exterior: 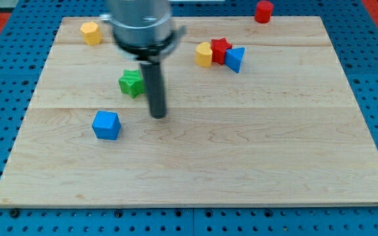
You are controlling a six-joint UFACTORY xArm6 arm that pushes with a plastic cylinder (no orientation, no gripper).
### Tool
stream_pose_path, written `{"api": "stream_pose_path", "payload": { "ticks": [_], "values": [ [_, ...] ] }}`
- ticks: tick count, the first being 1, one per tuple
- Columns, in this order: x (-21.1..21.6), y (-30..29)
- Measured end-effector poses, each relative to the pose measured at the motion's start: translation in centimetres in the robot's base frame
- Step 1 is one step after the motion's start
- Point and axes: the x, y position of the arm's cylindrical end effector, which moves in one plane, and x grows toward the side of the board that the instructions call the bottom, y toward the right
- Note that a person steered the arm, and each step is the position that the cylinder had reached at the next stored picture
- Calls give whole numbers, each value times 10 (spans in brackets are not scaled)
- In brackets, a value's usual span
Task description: Slide the blue cube to the left side of the board
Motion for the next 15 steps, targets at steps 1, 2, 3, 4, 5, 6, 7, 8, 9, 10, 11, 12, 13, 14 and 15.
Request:
{"api": "stream_pose_path", "payload": {
  "ticks": [1, 2, 3, 4, 5, 6, 7, 8, 9, 10, 11, 12, 13, 14, 15],
  "values": [
    [21, -44],
    [30, -97],
    [47, -106],
    [81, -90],
    [62, -142],
    [-2, -142],
    [-26, -142],
    [-50, -113],
    [-64, -89],
    [-56, -120],
    [-63, -123],
    [-66, -127],
    [-65, -146],
    [-63, -158],
    [-63, -158]
  ]
}}
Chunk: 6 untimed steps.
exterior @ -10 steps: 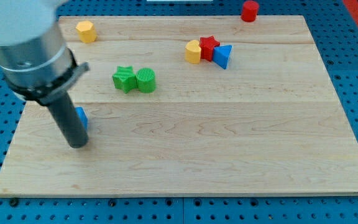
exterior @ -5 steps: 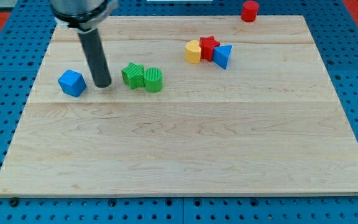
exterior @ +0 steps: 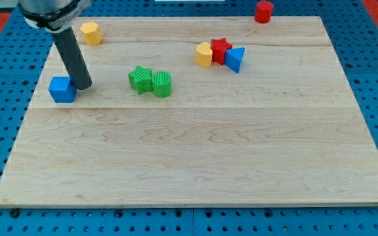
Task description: Slide the blue cube to the left side of the board
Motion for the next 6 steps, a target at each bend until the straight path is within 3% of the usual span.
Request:
{"api": "stream_pose_path", "payload": {
  "ticks": [3, 4, 5, 6],
  "values": [
    [0, 2],
    [20, -11],
    [41, 30],
    [106, 107]
  ]
}}
